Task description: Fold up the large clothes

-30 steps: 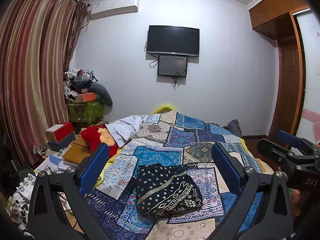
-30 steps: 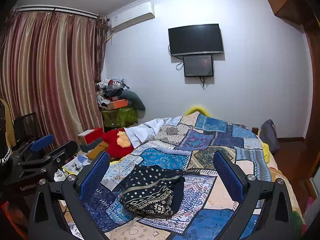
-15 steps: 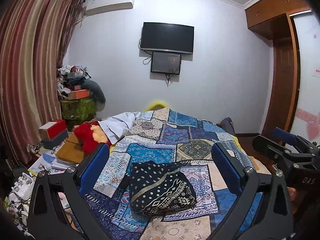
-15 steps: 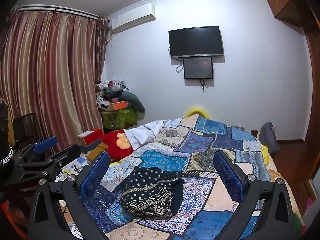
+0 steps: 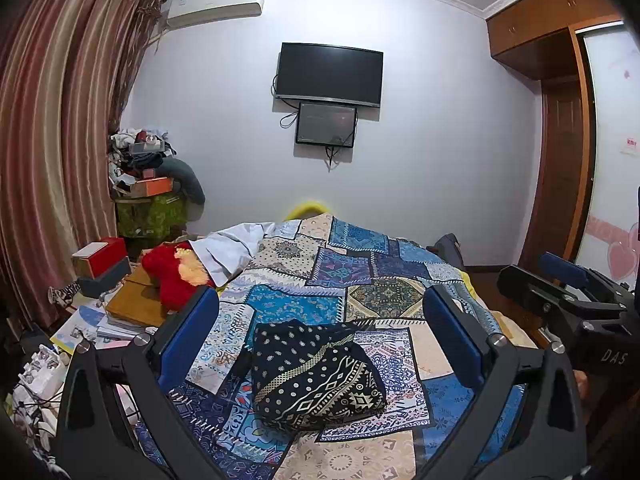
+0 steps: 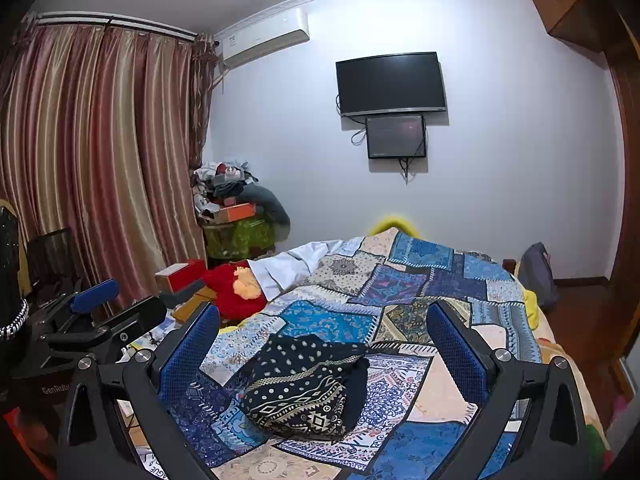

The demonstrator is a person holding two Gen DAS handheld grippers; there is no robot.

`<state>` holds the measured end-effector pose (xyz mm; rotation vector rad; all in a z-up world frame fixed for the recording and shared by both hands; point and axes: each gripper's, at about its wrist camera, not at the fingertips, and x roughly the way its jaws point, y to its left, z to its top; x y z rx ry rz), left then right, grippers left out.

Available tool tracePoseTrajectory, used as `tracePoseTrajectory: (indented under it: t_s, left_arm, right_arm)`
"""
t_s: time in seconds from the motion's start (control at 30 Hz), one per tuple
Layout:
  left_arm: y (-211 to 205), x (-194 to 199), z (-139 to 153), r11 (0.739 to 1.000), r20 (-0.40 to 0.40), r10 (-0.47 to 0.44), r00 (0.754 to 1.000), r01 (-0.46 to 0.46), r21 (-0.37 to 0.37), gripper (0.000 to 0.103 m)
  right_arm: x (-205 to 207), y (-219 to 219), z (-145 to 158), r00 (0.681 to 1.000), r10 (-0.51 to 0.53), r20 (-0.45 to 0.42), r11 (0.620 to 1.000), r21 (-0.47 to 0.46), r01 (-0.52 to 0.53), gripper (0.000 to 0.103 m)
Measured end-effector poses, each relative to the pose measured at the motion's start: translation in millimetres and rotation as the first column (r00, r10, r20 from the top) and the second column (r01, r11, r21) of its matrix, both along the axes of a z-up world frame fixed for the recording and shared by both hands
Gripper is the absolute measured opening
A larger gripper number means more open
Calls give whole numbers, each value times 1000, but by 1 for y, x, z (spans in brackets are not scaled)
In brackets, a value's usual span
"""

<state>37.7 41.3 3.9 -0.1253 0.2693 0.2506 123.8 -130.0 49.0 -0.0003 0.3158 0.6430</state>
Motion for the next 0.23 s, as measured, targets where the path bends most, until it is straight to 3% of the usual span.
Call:
tracePoseTrajectory:
  t_s: [0.23]
  left_arm:
    - [-3, 0, 1, 1000, 3, -6, 1000, 6, 4, 103]
  right_arm:
    - [0, -1, 0, 1000, 2, -3, 1000, 3, -2, 103]
